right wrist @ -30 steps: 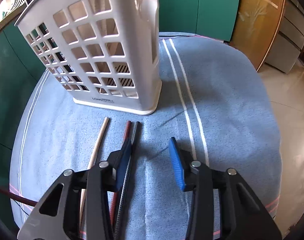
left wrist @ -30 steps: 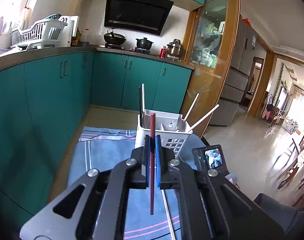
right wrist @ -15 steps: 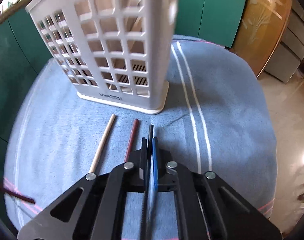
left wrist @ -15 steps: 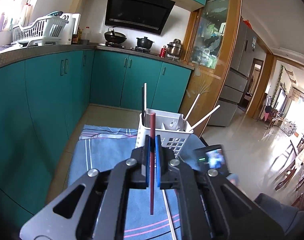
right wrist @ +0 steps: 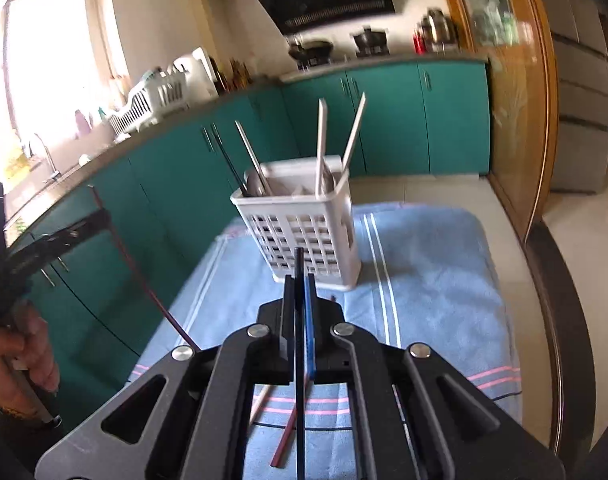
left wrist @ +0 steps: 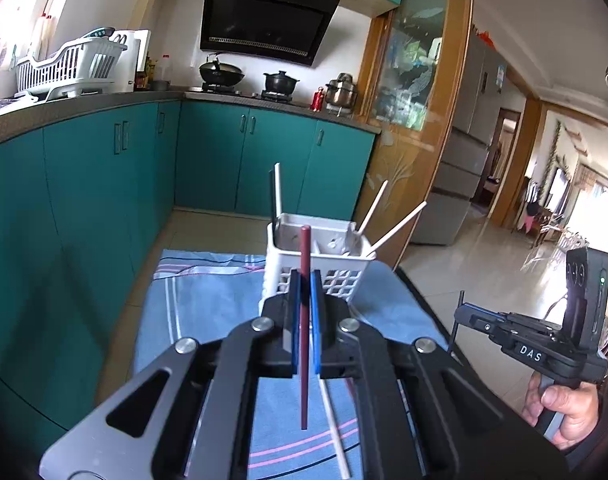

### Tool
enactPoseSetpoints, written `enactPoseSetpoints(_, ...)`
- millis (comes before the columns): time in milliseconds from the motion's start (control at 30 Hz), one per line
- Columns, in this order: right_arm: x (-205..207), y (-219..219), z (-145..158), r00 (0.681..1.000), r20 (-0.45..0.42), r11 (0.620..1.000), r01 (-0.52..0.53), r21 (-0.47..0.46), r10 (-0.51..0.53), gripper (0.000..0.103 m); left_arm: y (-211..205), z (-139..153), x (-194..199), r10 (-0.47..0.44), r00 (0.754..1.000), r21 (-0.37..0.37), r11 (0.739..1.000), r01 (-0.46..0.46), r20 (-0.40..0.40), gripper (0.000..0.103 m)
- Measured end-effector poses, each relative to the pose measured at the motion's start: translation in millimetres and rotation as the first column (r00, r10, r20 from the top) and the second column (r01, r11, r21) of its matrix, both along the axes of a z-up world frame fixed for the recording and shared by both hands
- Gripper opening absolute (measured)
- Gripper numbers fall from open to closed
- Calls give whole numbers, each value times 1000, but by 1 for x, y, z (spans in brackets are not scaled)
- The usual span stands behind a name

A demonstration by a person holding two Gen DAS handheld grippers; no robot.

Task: Organize utensils
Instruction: 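Grasp a dark chopstick with the right tool while the left tool holds the red-brown chopstick, then carry the dark chopstick over the caddy and release it with the right tool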

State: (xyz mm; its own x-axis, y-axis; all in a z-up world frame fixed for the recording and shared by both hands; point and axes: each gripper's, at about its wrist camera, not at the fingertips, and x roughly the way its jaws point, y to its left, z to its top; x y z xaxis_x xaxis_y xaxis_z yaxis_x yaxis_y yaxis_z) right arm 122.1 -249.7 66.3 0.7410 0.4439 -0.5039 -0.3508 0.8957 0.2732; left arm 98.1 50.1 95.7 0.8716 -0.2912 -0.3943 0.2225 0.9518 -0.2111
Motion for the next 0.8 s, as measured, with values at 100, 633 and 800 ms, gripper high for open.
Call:
enactPoseSetpoints(100,-7,-3,7,1000,22,1000,-4,13,4,5,-5,4,-4,5,1000,24,1000,-5,14,4)
enactPoseSetpoints(633,-18,-16,28,997,71,1000,11,29,-13,5,-17,-4,7,-6,1000,74,997,7,-12,4)
enactPoseSetpoints(800,-18,-14,29,998,65,1000,7,12,-8,5,-21,-6,7,-10,1000,85,996,12,-19,4)
